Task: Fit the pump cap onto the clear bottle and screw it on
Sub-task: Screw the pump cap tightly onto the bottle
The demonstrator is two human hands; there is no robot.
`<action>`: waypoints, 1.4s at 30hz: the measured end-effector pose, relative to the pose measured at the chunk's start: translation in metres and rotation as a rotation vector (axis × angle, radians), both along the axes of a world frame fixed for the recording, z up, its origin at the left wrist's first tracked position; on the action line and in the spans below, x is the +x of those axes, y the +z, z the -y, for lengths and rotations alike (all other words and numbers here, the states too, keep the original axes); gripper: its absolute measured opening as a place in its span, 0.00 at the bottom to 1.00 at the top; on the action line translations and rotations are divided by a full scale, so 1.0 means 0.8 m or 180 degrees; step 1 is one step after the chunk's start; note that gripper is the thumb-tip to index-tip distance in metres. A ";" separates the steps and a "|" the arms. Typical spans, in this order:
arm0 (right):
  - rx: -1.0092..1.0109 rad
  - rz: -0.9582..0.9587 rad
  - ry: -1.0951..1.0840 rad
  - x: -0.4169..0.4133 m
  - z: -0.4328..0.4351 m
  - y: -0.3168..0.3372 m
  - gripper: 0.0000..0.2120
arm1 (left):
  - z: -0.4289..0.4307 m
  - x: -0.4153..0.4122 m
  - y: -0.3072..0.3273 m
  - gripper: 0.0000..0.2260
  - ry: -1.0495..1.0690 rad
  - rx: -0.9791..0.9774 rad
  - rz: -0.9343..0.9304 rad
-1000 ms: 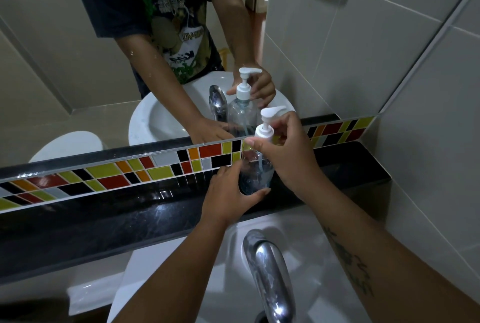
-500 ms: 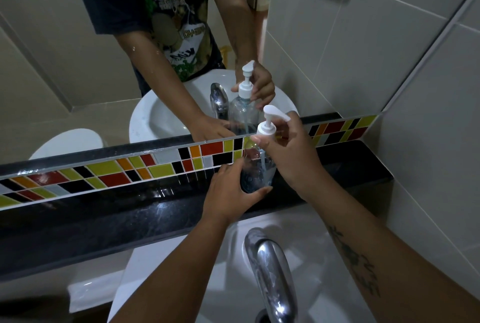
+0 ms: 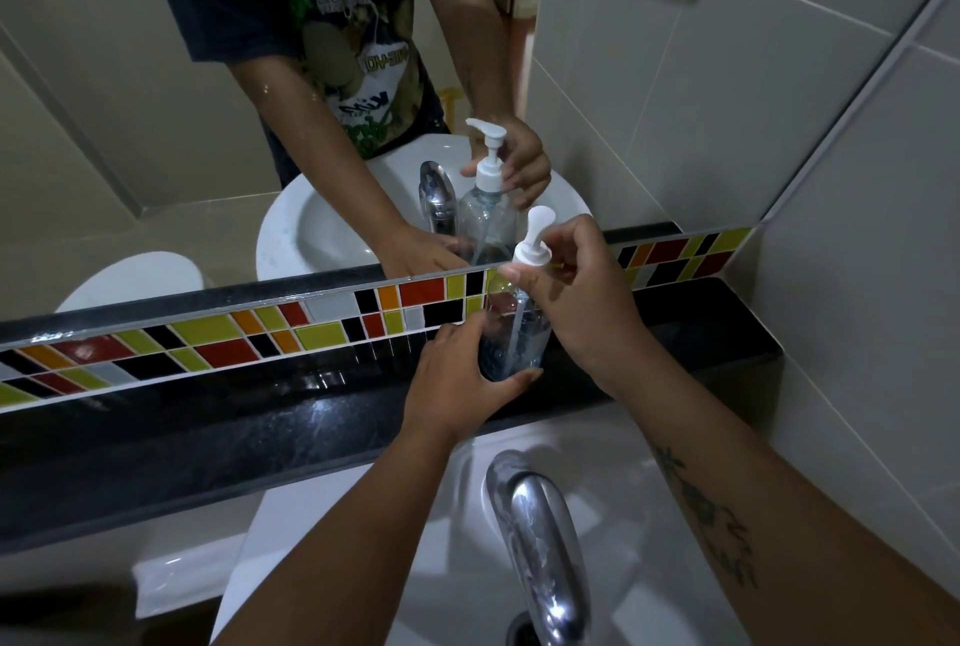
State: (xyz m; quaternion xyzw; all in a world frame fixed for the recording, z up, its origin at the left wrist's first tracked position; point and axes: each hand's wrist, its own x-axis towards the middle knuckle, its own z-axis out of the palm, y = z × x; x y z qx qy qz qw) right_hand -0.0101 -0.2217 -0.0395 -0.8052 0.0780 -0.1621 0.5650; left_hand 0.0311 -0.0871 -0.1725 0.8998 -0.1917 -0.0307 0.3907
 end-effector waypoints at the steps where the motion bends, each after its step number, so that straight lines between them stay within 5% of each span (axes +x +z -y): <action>1: 0.0014 0.0025 -0.0052 0.002 -0.002 -0.001 0.17 | 0.000 0.000 0.000 0.28 0.0004 -0.0003 0.0005; 9: -0.0152 -0.0287 0.0607 -0.005 0.021 0.000 0.15 | 0.000 0.000 0.001 0.30 0.0005 -0.0001 0.0010; 20: -0.0541 0.0120 0.0168 -0.005 0.005 -0.004 0.11 | 0.000 0.001 -0.003 0.31 0.0003 0.0013 -0.0037; 26: -0.0331 -0.0173 0.0642 -0.005 0.013 0.007 0.10 | 0.000 0.001 0.000 0.28 -0.0001 0.0020 -0.0032; 42: -0.0296 0.0120 0.0178 0.001 -0.001 -0.005 0.11 | -0.001 0.001 0.001 0.26 -0.0007 0.0041 -0.0144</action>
